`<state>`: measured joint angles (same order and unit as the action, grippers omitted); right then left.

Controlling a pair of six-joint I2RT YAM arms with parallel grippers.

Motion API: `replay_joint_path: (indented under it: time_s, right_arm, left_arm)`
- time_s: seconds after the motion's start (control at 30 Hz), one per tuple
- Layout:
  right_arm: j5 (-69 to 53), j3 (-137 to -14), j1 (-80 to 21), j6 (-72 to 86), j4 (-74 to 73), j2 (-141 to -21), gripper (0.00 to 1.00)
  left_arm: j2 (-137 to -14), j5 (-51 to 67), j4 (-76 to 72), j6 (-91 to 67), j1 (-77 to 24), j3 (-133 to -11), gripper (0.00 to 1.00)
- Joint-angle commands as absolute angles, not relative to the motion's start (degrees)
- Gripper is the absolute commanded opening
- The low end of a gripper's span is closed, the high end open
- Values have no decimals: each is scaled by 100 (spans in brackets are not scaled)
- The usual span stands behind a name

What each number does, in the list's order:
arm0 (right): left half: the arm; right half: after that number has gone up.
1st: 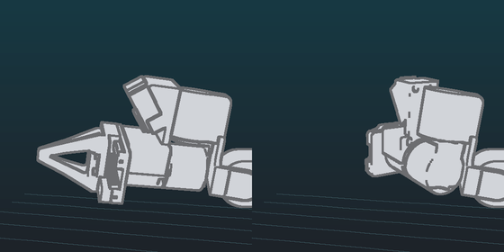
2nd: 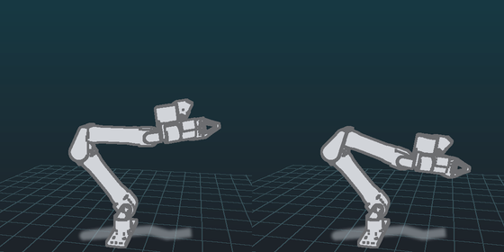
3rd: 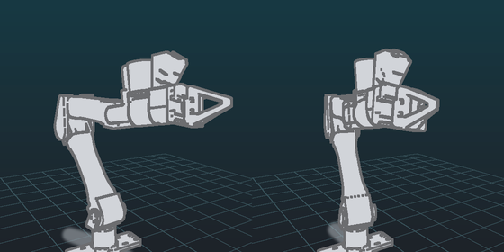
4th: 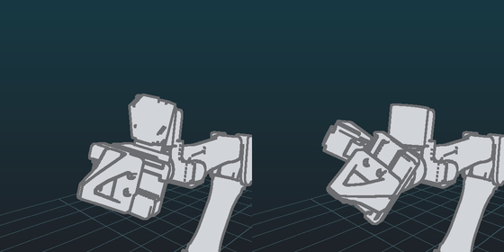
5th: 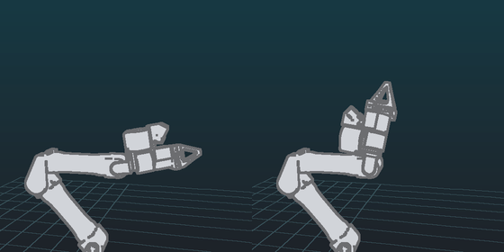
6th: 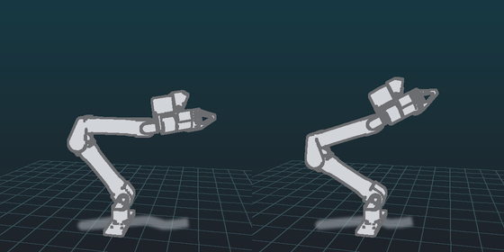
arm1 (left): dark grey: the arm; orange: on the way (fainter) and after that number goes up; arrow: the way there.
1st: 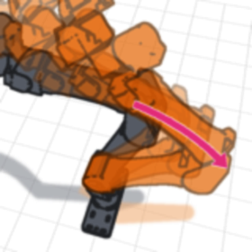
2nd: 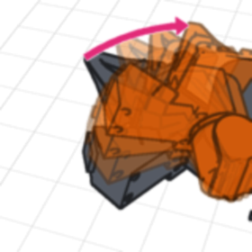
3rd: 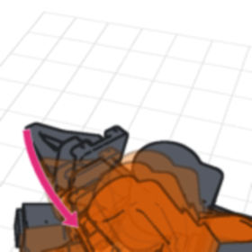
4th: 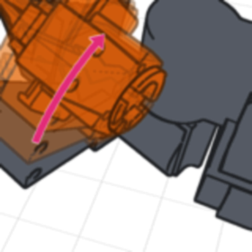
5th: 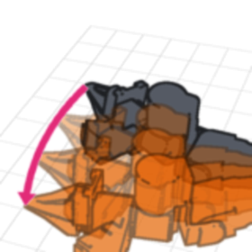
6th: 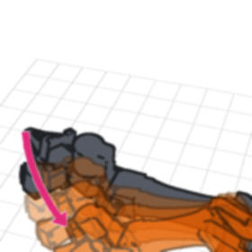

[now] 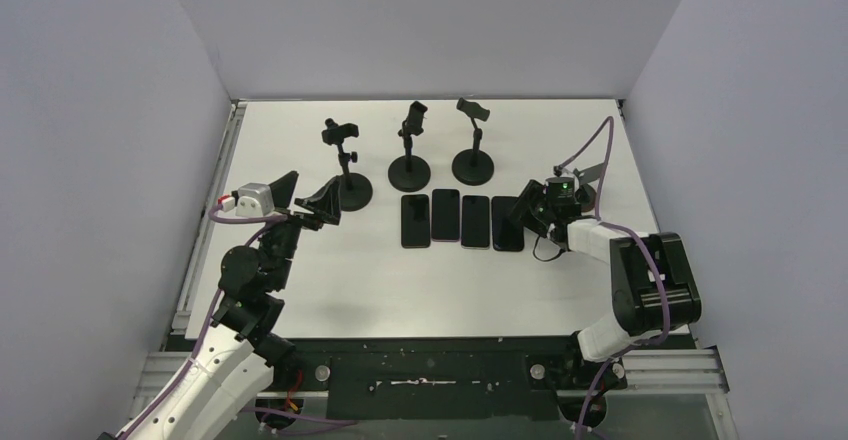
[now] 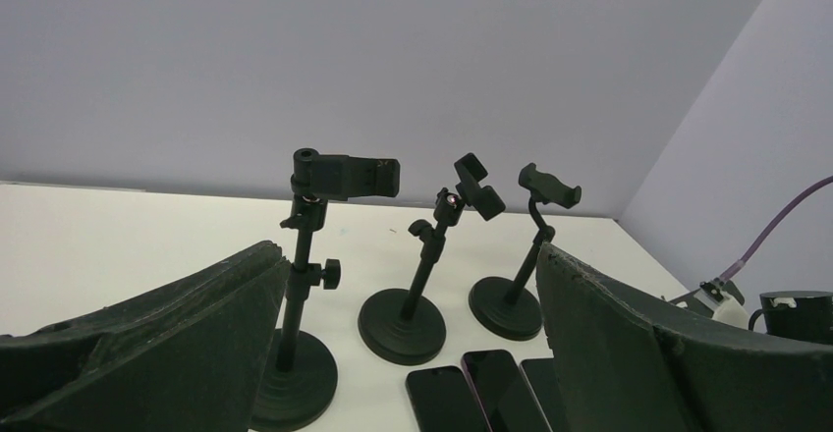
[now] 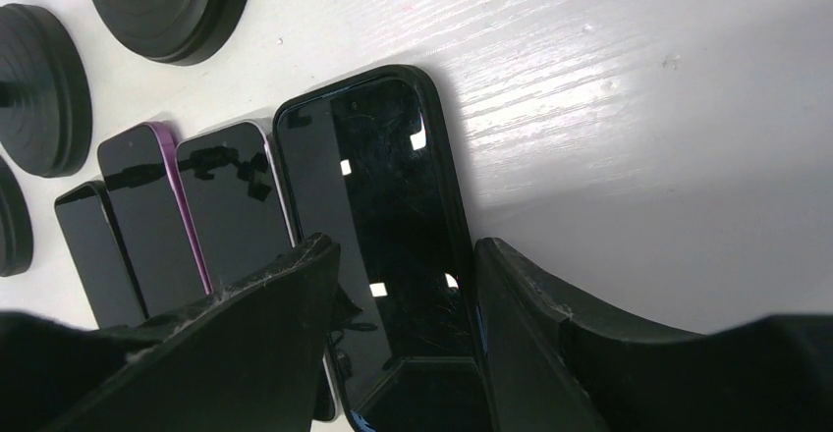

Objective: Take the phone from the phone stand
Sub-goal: Place the phone at the center of the board, then pick up the phone stand at the center of the board.

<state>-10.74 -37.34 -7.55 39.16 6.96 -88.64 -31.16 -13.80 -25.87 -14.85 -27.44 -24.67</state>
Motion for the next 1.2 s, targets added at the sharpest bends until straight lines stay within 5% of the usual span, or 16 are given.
replay_joint_path:
  time_s: [0.0,0.37,0.57,0.8,1.17]
  right_arm:
    - [-1190,-3655,-915,4256,829,-8974,54]
    - [-706,-4327,-833,4077,-542,-7598,61]
    - [432,-4737,141,4112,-1657,-6489,65]
    - [1077,-4767,415,4631,-1387,-6545,67]
    - [1498,-5628,688,4351,-1141,-8196,68]
  left_arm:
    - [-3103,-1283,-2760,-1521,-2777,-2513,96]
    - [-3072,-1314,-2745,-1512,-2786,-2513,96]
    - [-3001,-1326,-2719,-1535,-2820,-2522,96]
    - [-3006,-1369,-2692,-1523,-3011,-2535,96]
    - [-2961,-1415,-2664,-1511,-3023,-2540,96]
